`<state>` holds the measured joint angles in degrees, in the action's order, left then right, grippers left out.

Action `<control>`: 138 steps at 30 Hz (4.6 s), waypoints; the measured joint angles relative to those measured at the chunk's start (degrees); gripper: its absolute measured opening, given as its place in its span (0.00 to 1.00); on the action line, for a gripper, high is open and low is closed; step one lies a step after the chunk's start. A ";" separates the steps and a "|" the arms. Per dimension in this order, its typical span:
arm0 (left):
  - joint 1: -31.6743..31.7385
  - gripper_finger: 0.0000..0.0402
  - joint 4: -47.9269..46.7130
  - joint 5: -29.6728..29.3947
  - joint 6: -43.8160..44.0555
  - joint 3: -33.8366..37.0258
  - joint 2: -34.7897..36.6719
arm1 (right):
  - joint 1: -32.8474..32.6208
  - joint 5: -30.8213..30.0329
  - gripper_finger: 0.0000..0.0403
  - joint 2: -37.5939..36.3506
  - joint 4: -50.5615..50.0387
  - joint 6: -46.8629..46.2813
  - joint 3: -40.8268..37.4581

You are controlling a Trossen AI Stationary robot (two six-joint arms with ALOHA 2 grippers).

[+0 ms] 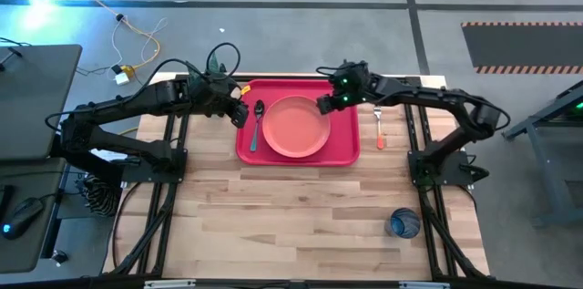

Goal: Pick and place plate/cup/fork/spoon on tray
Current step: Put the blue glass on top right of the pink tray

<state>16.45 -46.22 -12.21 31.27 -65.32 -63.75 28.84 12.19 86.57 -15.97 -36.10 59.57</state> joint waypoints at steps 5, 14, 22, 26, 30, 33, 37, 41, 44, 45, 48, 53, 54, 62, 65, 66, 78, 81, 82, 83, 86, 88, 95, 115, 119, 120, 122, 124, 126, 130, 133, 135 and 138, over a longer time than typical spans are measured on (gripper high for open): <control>-0.01 0.21 0.02 -0.01 0.01 0.00 0.00 | -2.53 -0.19 0.17 -3.91 -0.03 -0.09 0.00; 0.00 0.24 -0.06 -1.03 -0.22 0.00 0.00 | -8.76 -5.20 0.17 -7.29 -0.78 -3.14 0.00; 0.00 0.34 -0.09 -1.04 -1.49 0.00 0.00 | -18.10 -5.34 0.17 -7.35 -2.83 -7.58 0.00; -0.01 0.35 -0.20 -1.03 -1.54 0.00 0.00 | -22.78 -5.16 0.17 -7.35 -5.27 -7.49 0.00; 0.00 0.35 -0.22 -1.03 -1.54 0.00 0.00 | -26.87 -5.17 0.17 -7.33 -9.54 -6.28 0.00; 0.02 0.35 -0.24 -1.03 -1.54 0.00 0.00 | -29.70 -5.16 0.17 -7.33 -13.61 -5.14 -0.02; 0.01 0.35 -0.26 -1.03 -1.54 0.00 0.00 | -33.16 -5.57 0.17 -7.29 -19.89 -4.42 -0.02; -0.01 0.35 -0.26 -1.02 -1.54 0.00 0.00 | -36.15 -7.59 0.17 -7.29 -22.85 -5.03 -0.07; -0.01 0.35 -0.22 -0.22 -1.51 0.00 0.00 | -37.94 -8.76 0.17 -7.37 -23.39 -5.45 -0.07; 0.00 0.35 -0.22 0.00 -1.51 0.00 0.00 | -38.53 -8.91 0.17 -7.50 -23.83 -5.51 -0.07; 0.01 0.35 -0.09 1.18 -1.36 0.00 0.00 | -40.12 -9.42 0.17 -8.29 -25.26 -7.14 -0.07; -0.03 0.35 2.60 3.65 -1.38 0.00 0.02 | -42.99 -12.59 0.17 -11.16 -28.67 -8.90 -0.07; -0.03 0.35 3.44 4.36 -1.38 0.00 0.02 | -43.60 -13.41 0.17 -12.10 -29.40 -8.99 -0.07; -1.79 0.35 8.43 7.55 0.29 0.00 0.02 | -46.29 -16.79 0.17 -20.01 -37.15 -10.43 -0.07; -2.97 0.35 8.98 7.66 2.79 0.00 0.02 | -46.51 -17.22 0.17 -22.23 -39.55 -10.43 -0.07; -3.36 0.35 8.98 7.67 3.39 0.00 0.02 | -46.61 -17.46 0.17 -22.91 -40.74 -10.41 -0.07; -7.35 0.35 9.18 7.56 7.74 0.00 0.02 | -46.64 -10.89 0.17 -28.28 -56.96 -10.05 -0.07; -8.05 0.35 9.18 7.48 8.15 0.00 0.02 | -46.64 -7.37 0.17 -28.16 -61.33 -9.99 -0.07; -8.22 0.35 9.18 7.44 8.17 0.00 0.02 | -46.64 -6.93 0.17 -28.13 -62.35 -10.00 -0.07; -8.42 0.35 9.18 7.24 8.17 0.00 0.02 | -46.64 -6.73 0.17 -28.12 -63.12 -9.99 -0.07; -8.76 0.35 9.27 7.07 8.17 0.00 0.02 | -46.64 -5.41 0.17 -28.13 -64.94 -9.84 -0.07; -8.77 0.35 9.27 7.07 8.18 0.00 0.02 | -46.64 -4.12 0.17 -28.12 -65.49 -9.37 -0.07; -8.77 0.35 9.25 6.84 8.71 0.00 0.02 | -46.62 -3.59 0.17 -28.14 -65.81 -7.32 -0.07; -8.75 0.35 9.20 6.84 9.03 0.00 0.02 | -53.70 1.42 0.37 -28.05 -64.05 -3.61 -0.07; -8.75 0.35 9.22 6.82 9.04 0.00 0.02 | -58.54 -2.09 0.37 -28.05 -61.73 -7.80 -0.07; -8.75 0.35 9.20 6.63 9.04 0.00 0.02 | -59.67 -3.45 0.37 -27.97 -61.47 -8.84 -0.07; -8.75 0.35 9.21 5.68 9.06 0.00 0.02 | -61.75 -5.48 0.36 -27.59 -61.15 -10.37 -0.07; -8.75 0.35 9.21 5.07 9.06 0.00 0.02 | -63.66 -6.08 0.36 -26.98 -60.70 -11.68 -0.07; -8.75 0.35 9.19 4.99 9.06 0.00 0.02 | -65.40 -6.16 0.36 -25.94 -59.19 -11.93 -0.07; -8.75 0.35 9.19 4.28 9.06 0.00 0.02 | -68.62 -7.89 0.36 -23.15 -56.79 -11.88 -0.07; -8.75 0.35 9.19 4.06 9.06 0.00 0.02 | -70.50 -8.59 0.36 -20.48 -56.75 -11.36 -0.07; -8.75 0.35 9.20 4.01 9.06 0.00 0.02 | -71.51 -8.61 0.36 -18.58 -56.62 -10.77 -0.07; -8.75 0.35 9.20 4.00 9.06 0.00 0.02 | -72.80 -8.53 0.36 -16.23 -55.97 -10.00 -0.07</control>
<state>7.70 -37.01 -8.21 40.34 -65.32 -63.72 -43.96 3.66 70.34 -71.94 -46.10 59.51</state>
